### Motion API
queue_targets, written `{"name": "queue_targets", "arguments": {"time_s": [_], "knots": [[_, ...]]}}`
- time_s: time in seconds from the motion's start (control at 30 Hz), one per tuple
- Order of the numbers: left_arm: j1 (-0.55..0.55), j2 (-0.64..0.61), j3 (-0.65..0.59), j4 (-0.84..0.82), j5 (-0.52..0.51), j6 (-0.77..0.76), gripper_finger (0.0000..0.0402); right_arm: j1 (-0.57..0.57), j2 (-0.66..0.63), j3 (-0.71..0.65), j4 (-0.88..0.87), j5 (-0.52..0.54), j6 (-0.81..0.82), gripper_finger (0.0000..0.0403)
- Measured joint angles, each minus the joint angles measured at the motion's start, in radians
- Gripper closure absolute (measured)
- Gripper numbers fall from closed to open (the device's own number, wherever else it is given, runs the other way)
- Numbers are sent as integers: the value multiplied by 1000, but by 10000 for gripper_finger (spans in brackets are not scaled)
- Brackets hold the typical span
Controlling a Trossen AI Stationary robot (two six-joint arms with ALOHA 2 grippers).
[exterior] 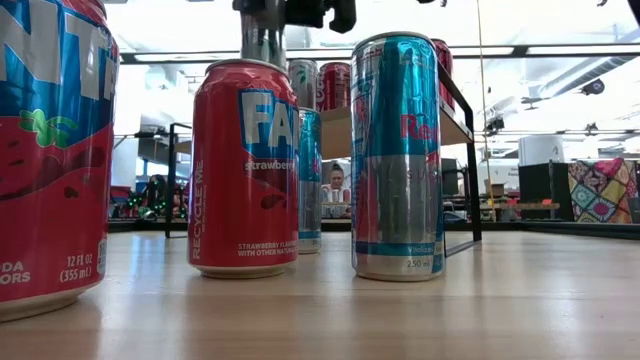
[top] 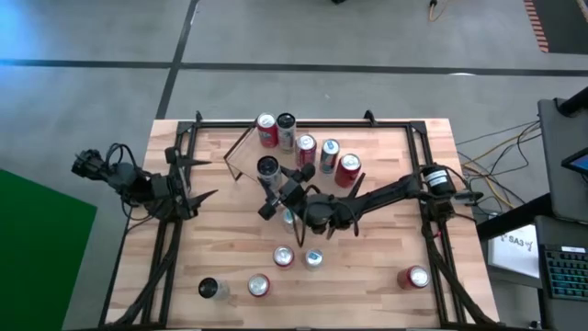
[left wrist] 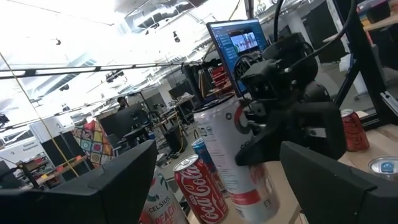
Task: Place canned beverage on shelf
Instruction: Put the white/pink soda can on the shelf, align with the other white pink soda can
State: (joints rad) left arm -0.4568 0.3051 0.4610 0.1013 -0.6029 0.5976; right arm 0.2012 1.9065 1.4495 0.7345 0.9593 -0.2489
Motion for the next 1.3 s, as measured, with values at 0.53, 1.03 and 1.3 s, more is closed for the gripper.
{"name": "queue_targets", "arguments": {"time_s": [0.53,1.03,1.3], "knots": [[0,1,0,-1,0,0,75,-15,28,6,-50,131,179,172],[0,1,0,-6,0,-1,75,-19,45,3,-134,148,317,172],[0,1,0,-6,1,-4,75,-37,46,3,-158,168,328,172]]}}
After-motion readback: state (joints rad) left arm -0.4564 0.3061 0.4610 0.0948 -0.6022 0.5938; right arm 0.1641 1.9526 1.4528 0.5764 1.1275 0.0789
